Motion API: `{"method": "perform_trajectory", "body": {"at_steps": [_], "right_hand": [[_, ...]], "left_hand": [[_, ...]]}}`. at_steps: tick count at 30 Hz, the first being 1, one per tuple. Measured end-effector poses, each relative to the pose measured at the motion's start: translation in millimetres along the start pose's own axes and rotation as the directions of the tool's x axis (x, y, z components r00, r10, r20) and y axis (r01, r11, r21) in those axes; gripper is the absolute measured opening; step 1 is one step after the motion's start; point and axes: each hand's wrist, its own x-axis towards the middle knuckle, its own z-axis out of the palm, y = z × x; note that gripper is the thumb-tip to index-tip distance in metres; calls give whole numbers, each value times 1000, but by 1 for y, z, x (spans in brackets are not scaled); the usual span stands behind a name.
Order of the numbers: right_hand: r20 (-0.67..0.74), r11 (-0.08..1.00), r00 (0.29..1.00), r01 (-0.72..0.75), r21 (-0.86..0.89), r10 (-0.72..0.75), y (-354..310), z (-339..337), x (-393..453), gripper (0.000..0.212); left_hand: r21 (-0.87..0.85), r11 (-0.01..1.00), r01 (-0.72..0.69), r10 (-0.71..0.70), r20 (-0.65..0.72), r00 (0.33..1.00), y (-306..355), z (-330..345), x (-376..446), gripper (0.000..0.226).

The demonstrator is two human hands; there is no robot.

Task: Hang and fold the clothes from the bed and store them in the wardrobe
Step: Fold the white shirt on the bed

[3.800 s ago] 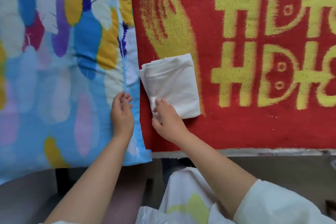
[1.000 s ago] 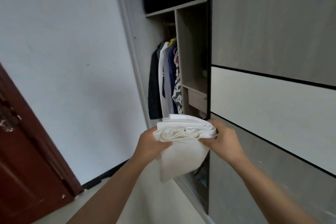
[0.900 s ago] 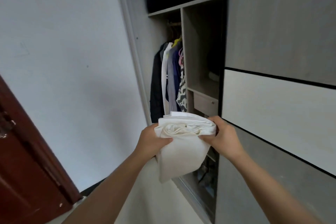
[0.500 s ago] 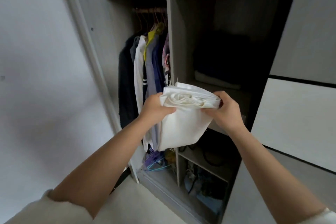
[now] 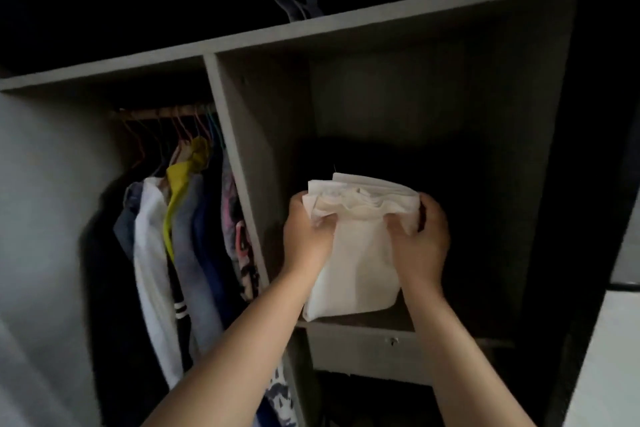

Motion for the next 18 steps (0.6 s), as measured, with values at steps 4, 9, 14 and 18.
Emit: {"method": "perform_trajectory", "body": {"at_steps": [4, 9, 14, 18], "right_hand": [[-186, 998, 981, 41, -53, -50, 10, 13, 34, 49], [-325, 942, 910, 162, -295, -258, 19, 20, 69, 20], [-400, 857, 839, 141, -496, -369, 13, 19, 133, 13], [-317, 752, 810, 213, -624, -493, 7, 16, 193, 23]], "left_hand": [[-160, 987, 15, 9, 147, 989, -7, 39, 39, 34], [-224, 969, 100, -44, 242, 969, -7, 81, 73, 45], [-337, 919, 203, -101, 298, 949, 12, 128, 110, 47], [-374, 895, 243, -123, 318, 940, 34, 173, 160, 50]]}}
